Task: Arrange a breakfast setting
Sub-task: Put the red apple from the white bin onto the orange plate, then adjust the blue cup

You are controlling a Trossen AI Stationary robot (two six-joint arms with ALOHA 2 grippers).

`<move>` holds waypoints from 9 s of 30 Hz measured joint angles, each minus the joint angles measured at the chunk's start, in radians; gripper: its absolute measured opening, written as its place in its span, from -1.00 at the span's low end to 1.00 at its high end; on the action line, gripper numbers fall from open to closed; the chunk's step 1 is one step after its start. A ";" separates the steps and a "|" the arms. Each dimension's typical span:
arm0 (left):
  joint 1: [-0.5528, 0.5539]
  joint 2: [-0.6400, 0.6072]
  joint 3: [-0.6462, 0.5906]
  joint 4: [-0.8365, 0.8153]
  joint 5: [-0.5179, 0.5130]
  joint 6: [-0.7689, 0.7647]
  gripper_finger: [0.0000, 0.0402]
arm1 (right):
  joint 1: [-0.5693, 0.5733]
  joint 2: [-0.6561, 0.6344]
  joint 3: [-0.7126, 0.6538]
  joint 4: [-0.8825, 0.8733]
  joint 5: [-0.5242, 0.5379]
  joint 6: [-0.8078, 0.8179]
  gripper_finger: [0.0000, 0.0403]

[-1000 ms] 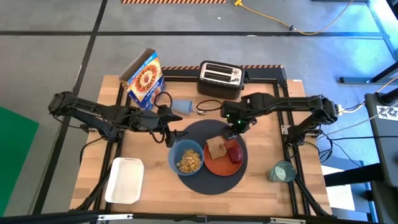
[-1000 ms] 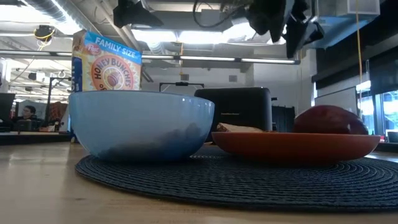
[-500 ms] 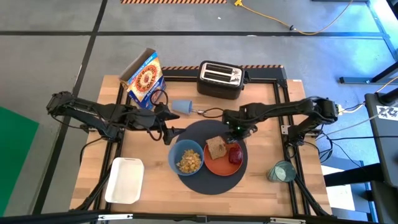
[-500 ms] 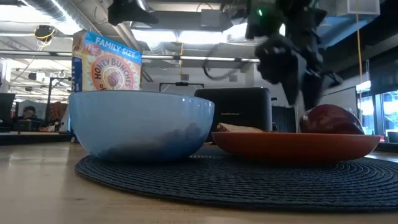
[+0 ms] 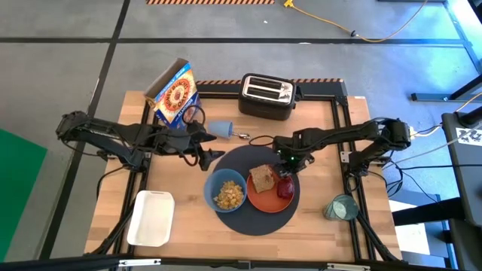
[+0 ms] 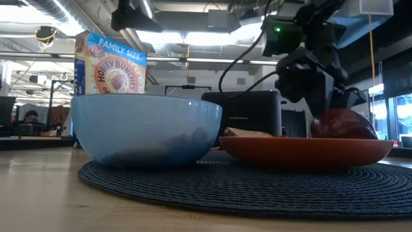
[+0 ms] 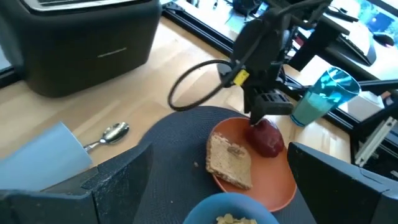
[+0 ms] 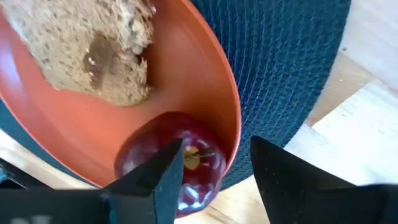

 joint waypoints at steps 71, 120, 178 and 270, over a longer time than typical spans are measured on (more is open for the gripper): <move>0.259 0.000 0.000 0.005 0.020 -0.262 0.82 | -0.115 -0.105 -0.318 0.554 -0.339 -0.150 -0.64; 0.234 0.001 0.000 -0.013 0.096 -0.251 0.82 | 0.257 -0.322 -0.241 0.499 0.401 -0.311 -1.00; 0.282 0.330 0.121 -0.035 0.214 0.384 0.82 | 0.165 -0.587 0.028 -0.014 0.638 -0.373 -0.07; 0.429 0.912 0.626 -0.665 -0.011 -0.110 -0.91 | -0.018 -0.598 -0.068 0.054 0.631 -0.428 -0.07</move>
